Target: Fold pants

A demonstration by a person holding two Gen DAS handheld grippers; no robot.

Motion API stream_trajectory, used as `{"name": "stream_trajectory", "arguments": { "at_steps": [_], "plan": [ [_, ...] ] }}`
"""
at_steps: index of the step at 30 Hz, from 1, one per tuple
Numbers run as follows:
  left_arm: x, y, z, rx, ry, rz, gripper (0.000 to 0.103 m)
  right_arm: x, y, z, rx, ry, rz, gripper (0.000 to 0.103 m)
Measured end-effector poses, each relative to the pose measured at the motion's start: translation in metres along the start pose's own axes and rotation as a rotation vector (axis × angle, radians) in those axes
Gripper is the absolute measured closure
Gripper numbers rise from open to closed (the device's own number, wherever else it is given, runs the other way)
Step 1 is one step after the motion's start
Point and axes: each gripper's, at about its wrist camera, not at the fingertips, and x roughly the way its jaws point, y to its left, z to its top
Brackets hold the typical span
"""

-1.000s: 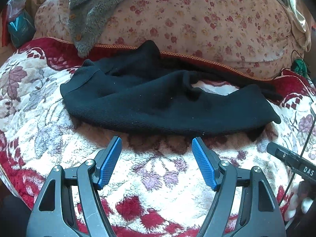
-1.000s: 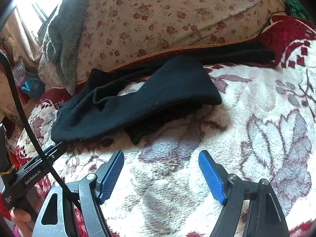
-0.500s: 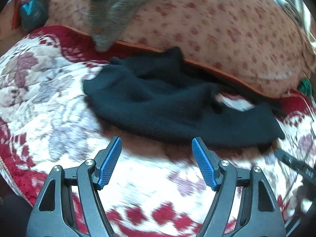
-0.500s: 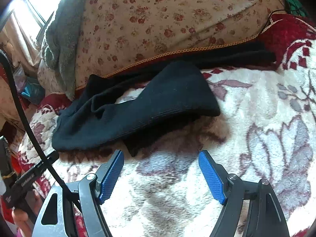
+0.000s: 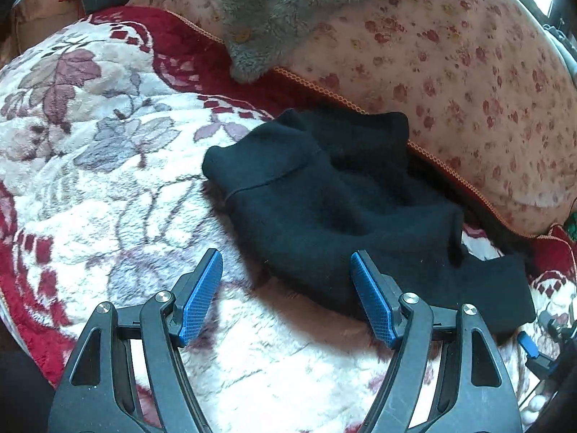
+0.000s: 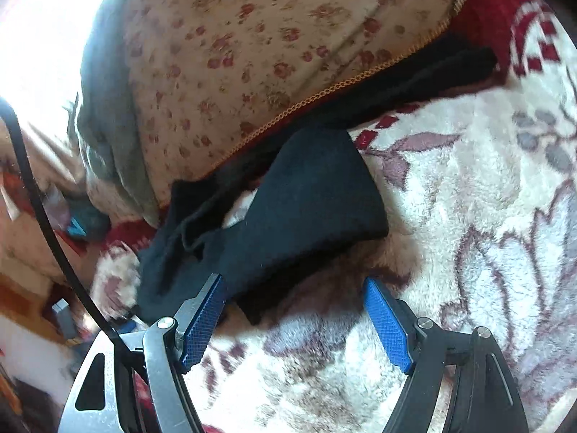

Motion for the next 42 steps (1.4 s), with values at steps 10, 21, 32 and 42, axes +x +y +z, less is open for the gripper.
{"name": "stream_trajectory", "arguments": {
  "at_steps": [10, 21, 32, 42],
  "plan": [
    [0.016, -0.020, 0.010, 0.025, 0.006, 0.008, 0.029, -0.004, -0.019, 0.016, 0.232, -0.007, 0.225, 0.026],
    [0.021, -0.032, 0.014, 0.064, 0.007, 0.040, 0.042, 0.013, -0.025, 0.030, 0.228, -0.032, 0.175, 0.047],
    [-0.005, -0.036, 0.032, 0.105, -0.031, -0.052, 0.093, -0.022, 0.002, 0.052, 0.023, -0.239, 0.161, 0.093],
    [-0.031, -0.045, 0.045, 0.103, -0.077, -0.113, 0.093, -0.119, 0.051, 0.075, -0.108, -0.368, 0.129, 0.097]
  ]
}}
